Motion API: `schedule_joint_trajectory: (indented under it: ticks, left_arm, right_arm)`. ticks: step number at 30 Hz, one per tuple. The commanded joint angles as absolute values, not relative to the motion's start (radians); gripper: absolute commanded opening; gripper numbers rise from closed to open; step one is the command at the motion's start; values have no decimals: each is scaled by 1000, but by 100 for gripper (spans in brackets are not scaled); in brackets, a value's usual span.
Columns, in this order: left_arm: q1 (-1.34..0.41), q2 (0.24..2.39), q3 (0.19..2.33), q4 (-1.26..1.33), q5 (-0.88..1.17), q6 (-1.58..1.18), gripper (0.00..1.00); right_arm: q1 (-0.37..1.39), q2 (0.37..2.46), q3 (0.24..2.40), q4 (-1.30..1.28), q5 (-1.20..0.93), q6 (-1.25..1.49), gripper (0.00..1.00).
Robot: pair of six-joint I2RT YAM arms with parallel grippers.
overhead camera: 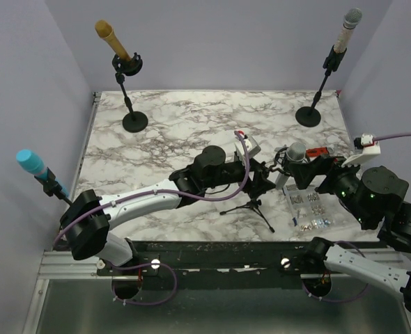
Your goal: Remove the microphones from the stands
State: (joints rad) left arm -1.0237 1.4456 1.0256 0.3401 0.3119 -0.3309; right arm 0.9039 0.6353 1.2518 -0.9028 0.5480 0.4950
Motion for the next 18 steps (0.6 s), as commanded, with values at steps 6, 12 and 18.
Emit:
schedule_joint_trajectory:
  ticks: [6, 12, 18]
  left_arm:
    - [-1041, 1500, 1075, 385, 210, -318, 56]
    - [-1055, 1487, 1062, 379, 146, -279, 35]
    - [-1057, 1428, 1012, 370, 56, -223, 0]
  right_arm:
    - [907, 580, 1173, -766, 700, 457, 100]
    - [907, 515, 1115, -683, 626, 385, 100]
    - [907, 595, 1116, -717, 611, 379, 100]
